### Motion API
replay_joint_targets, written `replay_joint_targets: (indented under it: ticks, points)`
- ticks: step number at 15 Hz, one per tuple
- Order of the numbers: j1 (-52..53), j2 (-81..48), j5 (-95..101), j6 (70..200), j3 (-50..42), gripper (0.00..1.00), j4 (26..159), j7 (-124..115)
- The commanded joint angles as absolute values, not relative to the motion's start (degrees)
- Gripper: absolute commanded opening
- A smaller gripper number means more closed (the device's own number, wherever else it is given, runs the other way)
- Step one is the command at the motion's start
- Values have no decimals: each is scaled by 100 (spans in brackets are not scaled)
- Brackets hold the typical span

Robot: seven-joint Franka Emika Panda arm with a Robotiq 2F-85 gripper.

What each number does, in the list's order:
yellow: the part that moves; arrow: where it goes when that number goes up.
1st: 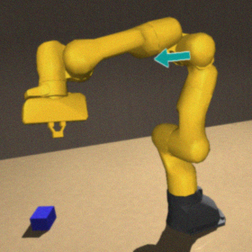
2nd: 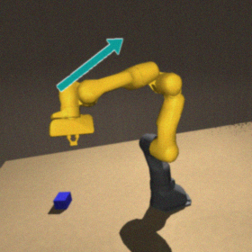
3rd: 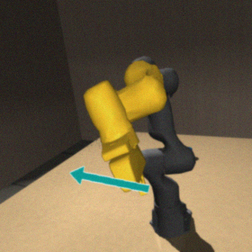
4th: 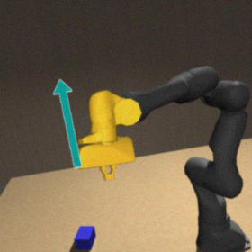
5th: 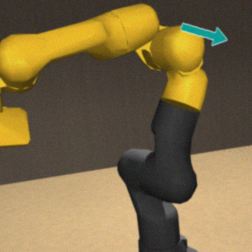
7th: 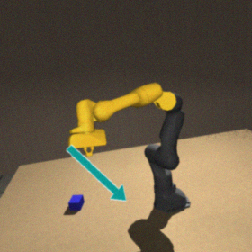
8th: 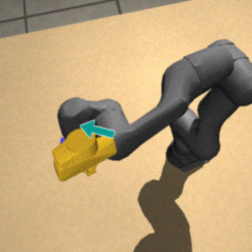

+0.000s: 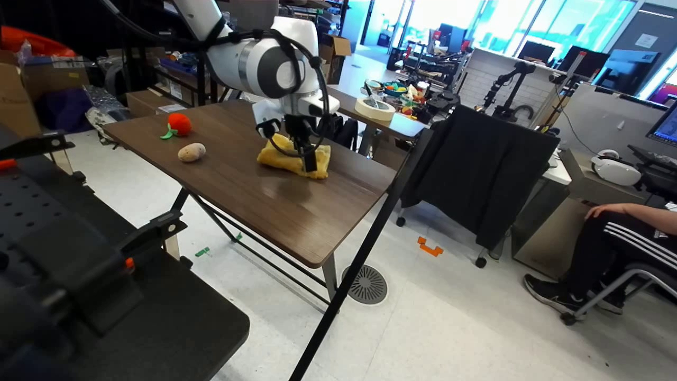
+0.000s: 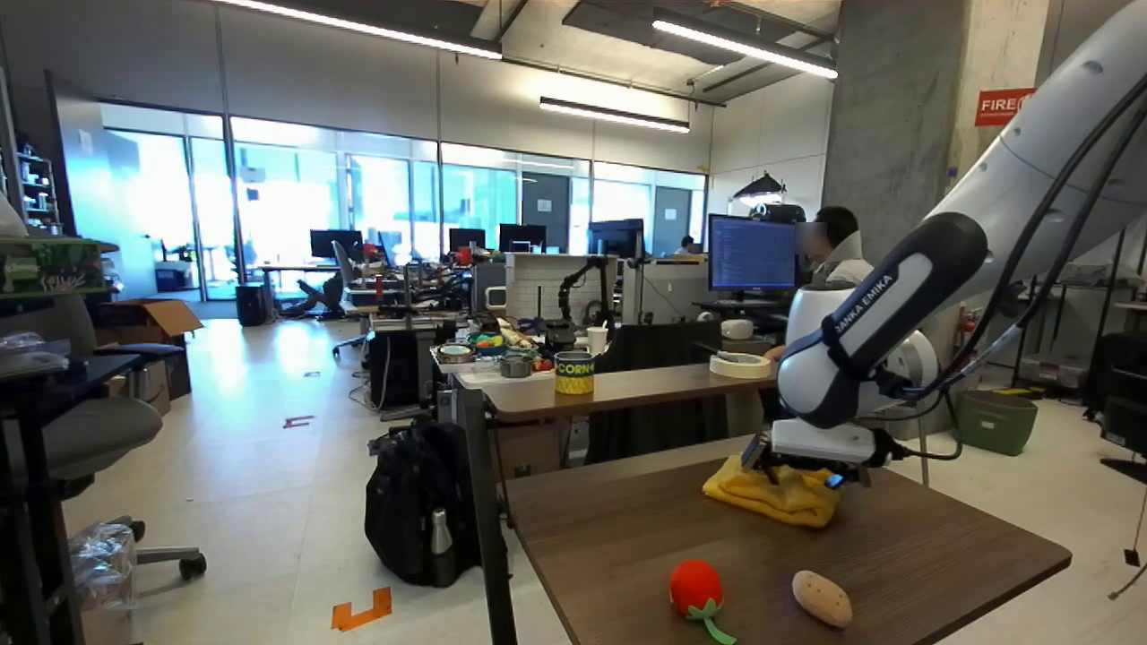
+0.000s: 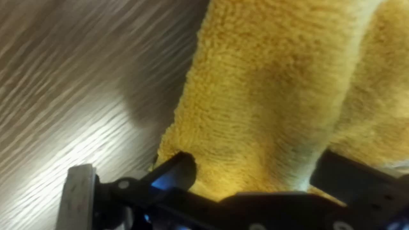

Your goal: Use the yellow towel to wipe the table

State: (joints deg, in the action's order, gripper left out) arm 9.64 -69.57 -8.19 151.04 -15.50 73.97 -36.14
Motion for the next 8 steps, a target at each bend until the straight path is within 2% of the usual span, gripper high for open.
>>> replay_joint_targets:
  ticks: [1, 4, 6, 7, 8]
  points:
    - [849, -7250, -595, 14619, -2044, 100, 7027, -4272]
    - [605, -7259, -529, 14169, -1960, 100, 6872, -4359]
    - [216, -7196, -564, 13813, -1449, 100, 6707, -3767]
    - [471, -7077, -448, 14211, -1750, 100, 7022, -4161]
    - [373, -7083, -465, 14074, -1638, 100, 6930, -4039]
